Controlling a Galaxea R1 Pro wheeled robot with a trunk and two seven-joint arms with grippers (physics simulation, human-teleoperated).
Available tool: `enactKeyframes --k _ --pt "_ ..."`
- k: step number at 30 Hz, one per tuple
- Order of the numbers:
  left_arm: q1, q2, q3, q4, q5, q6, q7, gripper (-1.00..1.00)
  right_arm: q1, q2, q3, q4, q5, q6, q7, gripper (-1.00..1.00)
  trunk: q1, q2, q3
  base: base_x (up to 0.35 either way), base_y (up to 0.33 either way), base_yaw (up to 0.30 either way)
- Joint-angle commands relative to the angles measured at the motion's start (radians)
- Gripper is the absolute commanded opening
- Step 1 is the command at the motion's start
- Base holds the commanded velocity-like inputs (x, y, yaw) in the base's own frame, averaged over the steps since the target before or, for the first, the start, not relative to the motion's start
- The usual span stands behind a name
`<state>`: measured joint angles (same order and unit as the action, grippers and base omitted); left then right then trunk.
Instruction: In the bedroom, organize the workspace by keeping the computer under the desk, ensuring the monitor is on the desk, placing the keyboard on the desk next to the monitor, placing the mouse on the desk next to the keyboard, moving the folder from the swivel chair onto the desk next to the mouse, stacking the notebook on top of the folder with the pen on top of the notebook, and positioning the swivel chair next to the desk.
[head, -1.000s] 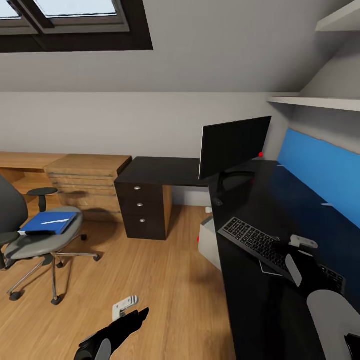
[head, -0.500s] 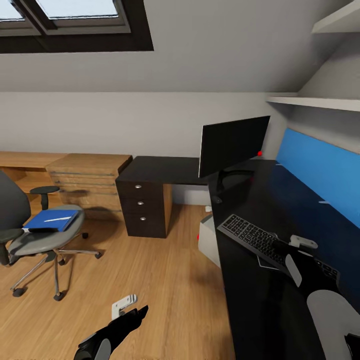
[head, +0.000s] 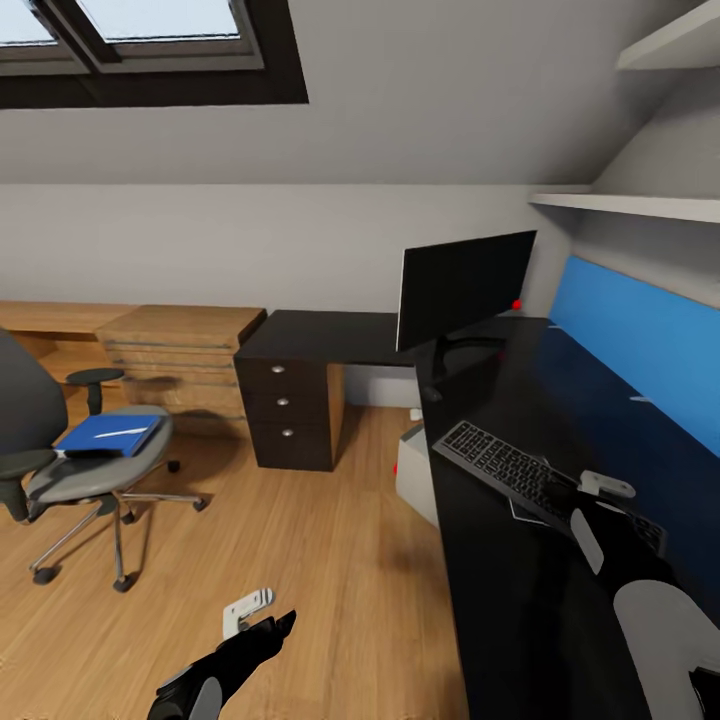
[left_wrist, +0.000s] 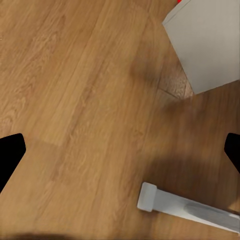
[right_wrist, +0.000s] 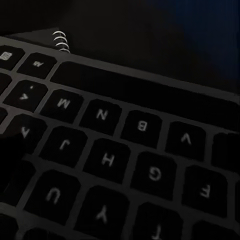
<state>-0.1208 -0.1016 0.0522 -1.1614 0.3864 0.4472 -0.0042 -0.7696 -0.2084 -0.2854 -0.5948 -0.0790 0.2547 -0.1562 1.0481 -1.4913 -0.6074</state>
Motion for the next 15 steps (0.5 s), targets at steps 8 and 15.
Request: enactKeyframes --k 8,15 --pt "0.000 0.000 0.004 -0.001 0.008 0.007 0.000 1.00 0.000 0.000 0.000 0.007 -0.011 0.004 -0.005 1.00 0.000 0.000 -0.001 -0.155 0.000 0.000" --pt "0.000 0.002 0.005 -0.001 0.008 0.007 0.000 1.00 0.000 0.001 0.000 0.007 -0.011 0.001 -0.005 1.00 0.000 0.000 -0.001 -0.008 0.000 0.000"
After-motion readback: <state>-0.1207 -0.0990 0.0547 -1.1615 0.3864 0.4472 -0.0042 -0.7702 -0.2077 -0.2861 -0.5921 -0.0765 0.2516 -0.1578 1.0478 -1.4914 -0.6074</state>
